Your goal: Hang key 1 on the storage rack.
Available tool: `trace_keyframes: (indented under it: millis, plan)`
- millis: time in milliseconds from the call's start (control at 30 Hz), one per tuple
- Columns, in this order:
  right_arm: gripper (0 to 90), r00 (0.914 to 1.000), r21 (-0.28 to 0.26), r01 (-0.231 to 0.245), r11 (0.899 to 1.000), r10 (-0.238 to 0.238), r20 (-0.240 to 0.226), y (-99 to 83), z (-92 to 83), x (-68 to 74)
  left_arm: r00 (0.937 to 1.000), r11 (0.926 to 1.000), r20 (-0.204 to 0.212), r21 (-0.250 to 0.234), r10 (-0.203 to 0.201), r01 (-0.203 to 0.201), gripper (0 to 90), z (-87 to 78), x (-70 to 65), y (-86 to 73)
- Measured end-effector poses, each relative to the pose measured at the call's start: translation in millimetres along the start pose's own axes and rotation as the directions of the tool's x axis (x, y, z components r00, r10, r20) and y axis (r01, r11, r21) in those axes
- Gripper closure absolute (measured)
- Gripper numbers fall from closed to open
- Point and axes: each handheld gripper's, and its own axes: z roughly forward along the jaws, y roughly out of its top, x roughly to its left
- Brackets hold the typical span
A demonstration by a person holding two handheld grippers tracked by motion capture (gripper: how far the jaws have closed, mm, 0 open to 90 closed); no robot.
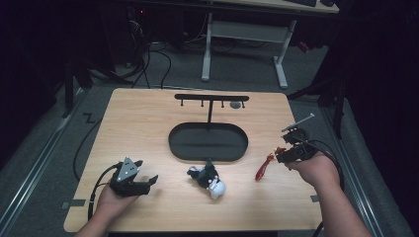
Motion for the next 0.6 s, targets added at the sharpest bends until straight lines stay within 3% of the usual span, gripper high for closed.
trace_keyframes:
  millis: [600]
  plan:
    - [67.0,0.9985,-0.027,0.054,0.998,-0.054,-0.008,21.7,-15.5,23.0,0.9999,0.9999,-0.005,-0.004,0.014,-0.015,21.4,-5.8,-1.4,-1.1]
